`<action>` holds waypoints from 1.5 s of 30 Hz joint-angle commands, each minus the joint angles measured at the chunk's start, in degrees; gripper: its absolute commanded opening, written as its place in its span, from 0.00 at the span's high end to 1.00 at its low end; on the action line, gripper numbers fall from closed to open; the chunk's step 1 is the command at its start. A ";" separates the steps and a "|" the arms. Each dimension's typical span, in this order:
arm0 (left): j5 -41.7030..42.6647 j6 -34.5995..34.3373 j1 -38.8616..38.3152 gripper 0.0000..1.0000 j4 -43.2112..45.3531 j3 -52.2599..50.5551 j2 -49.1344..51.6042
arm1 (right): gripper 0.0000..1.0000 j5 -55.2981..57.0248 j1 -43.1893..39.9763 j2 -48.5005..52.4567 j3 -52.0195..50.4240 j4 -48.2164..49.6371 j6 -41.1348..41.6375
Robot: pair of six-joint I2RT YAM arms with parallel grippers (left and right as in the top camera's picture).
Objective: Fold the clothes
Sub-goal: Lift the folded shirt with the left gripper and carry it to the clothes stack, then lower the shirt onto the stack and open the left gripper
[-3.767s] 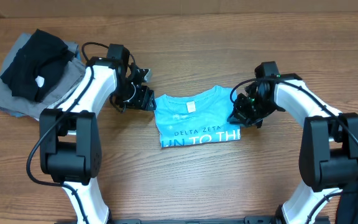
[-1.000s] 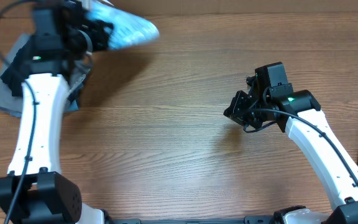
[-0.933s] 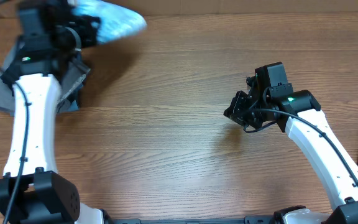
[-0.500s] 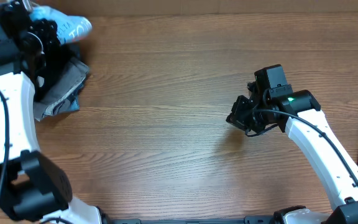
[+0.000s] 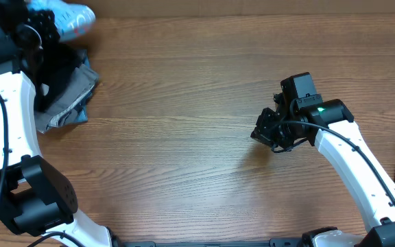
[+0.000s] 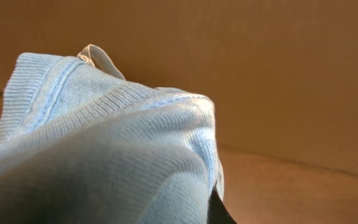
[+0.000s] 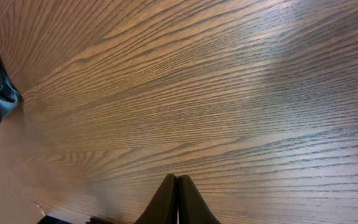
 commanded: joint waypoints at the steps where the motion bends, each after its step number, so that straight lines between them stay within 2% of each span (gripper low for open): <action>1: -1.03 1.11 1.11 0.96 1.11 2.29 -0.63 | 0.95 1.11 -0.11 -0.26 0.66 0.07 -0.44; 10: -2.05 6.80 2.80 0.96 -4.70 2.29 4.07 | 0.95 1.16 -0.11 -0.26 0.66 -0.96 -0.44; 16: -9.73 11.41 3.72 0.96 -16.13 2.34 3.74 | 0.96 1.14 -0.11 -0.26 0.66 -1.55 -0.42; 23: -19.45 11.34 5.88 0.91 -28.55 2.32 3.74 | 0.96 1.16 -0.11 -0.26 0.66 -1.55 -0.44; 27: -21.99 6.56 9.42 0.89 -33.53 2.32 3.74 | 0.96 1.11 -0.11 -0.26 0.66 -1.64 -0.44; 29: -20.81 3.78 12.11 0.62 -34.82 2.32 3.74 | 0.96 1.11 -0.11 -0.28 0.66 -1.73 -0.44; 30: -19.12 3.56 13.11 0.44 -35.28 2.32 3.74 | 0.96 1.11 -0.11 -0.28 0.66 -1.79 -0.44; 31: -18.01 3.85 13.25 0.36 -35.58 2.32 3.74 | 0.96 1.11 -0.11 -0.28 0.66 -1.81 -0.44; 33: -13.35 3.91 13.16 0.24 -36.26 2.56 3.61 | 0.96 1.09 -0.11 -0.28 0.66 -1.86 -0.44; 36: -5.75 4.55 13.33 0.19 -38.56 3.80 3.06 | 0.96 1.11 -0.11 -0.28 0.66 -2.25 -0.46; 38: -3.67 4.76 13.88 0.21 -40.83 5.64 2.64 | 0.96 1.14 -0.11 -0.28 0.66 -2.67 -0.48; 41: -1.36 6.10 14.08 0.36 -43.95 8.50 1.90 | 0.96 1.16 -0.11 -0.28 0.66 -2.73 -1.16; 45: 0.74 6.51 14.05 0.80 -46.42 10.93 0.39 | 0.96 1.16 -0.13 -0.28 0.66 -2.23 -1.31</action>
